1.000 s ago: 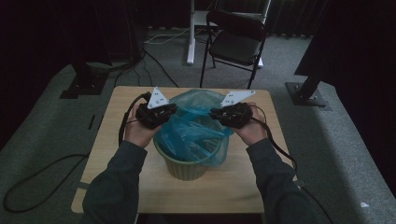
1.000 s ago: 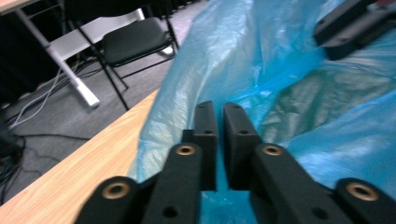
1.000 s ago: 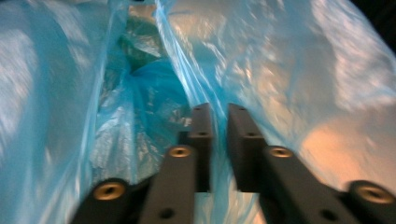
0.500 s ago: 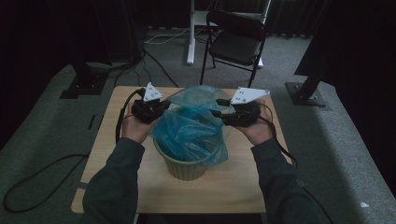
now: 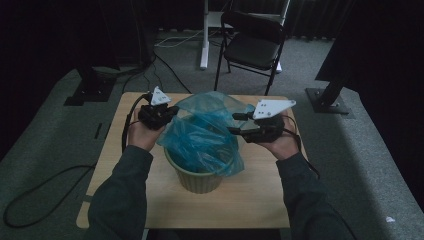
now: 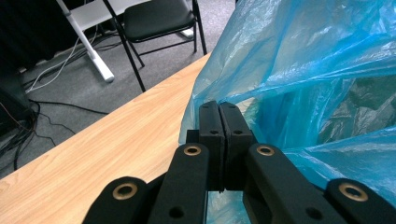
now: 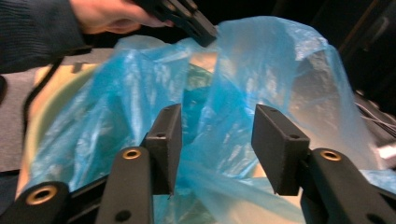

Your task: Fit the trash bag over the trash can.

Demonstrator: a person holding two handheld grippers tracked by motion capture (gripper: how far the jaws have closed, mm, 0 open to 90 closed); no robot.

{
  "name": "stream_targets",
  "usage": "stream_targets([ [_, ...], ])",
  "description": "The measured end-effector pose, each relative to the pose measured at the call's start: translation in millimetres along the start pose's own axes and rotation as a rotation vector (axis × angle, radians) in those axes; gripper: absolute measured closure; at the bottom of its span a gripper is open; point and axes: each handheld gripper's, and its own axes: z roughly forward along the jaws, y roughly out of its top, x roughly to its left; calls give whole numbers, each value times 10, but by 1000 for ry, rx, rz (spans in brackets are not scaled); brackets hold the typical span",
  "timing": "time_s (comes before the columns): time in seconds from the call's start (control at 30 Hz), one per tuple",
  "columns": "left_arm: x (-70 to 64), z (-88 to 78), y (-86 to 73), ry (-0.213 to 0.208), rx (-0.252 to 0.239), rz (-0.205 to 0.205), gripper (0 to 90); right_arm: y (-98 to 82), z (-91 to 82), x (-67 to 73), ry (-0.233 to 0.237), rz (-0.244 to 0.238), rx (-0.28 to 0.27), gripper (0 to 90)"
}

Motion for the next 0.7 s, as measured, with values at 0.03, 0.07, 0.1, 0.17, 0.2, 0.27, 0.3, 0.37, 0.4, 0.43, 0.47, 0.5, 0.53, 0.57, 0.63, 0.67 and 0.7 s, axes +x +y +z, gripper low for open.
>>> stream_targets([
  [0.03, 4, 1, -1, 1, 0, -1, 887, -6, -12, 2, 20, 3, -12, 501],
  [0.07, 7, 2, -2, 0, -1, -3, 887, -8, -17, 1, 29, 1, -13, 497],
  [0.1, 10, 3, -3, 1, 0, -3, 887, -11, -17, -1, 32, -6, -9, 494],
  [0.17, 15, 5, -6, 2, 2, -6, 887, -18, 1, -4, 39, -13, 11, 483],
  [0.2, 18, 6, -7, 2, 3, -6, 887, -23, 16, -5, 39, -14, 21, 483],
  [0.27, 26, 9, -8, 3, 4, -8, 887, -31, 58, -15, 25, -22, 53, 489],
  [0.3, 29, 9, -9, 3, 4, -9, 888, -36, 82, -20, 18, -23, 69, 518],
  [0.37, 36, 8, -11, 3, 3, -12, 888, -47, 144, -38, 7, -26, 114, 632],
  [0.4, 40, 8, -12, 3, 4, -11, 888, -52, 164, -43, 1, -28, 128, 679],
  [0.43, 43, 11, -14, 4, 4, -12, 888, -59, 191, -52, -6, -26, 148, 733],
  [0.47, 47, 12, -17, 4, 5, -15, 888, -65, 216, -62, -21, -27, 162, 771],
  [0.5, 53, 14, -21, 4, 6, -15, 888, -70, 239, -74, -39, -26, 172, 811],
  [0.53, 59, 16, -24, 6, 7, -17, 888, -74, 259, -89, -52, -23, 182, 832],
  [0.57, 65, 17, -27, 7, 9, -17, 888, -77, 285, -110, -76, -16, 187, 855],
  [0.63, 79, 22, -34, 7, 14, -21, 887, -76, 311, -150, -109, 4, 190, 869],
  [0.67, 86, 27, -38, 8, 17, -20, 887, -75, 325, -178, -126, 18, 185, 875],
  [0.7, 92, 35, -44, 9, 20, -24, 888, -73, 340, -209, -139, 27, 183, 876],
])
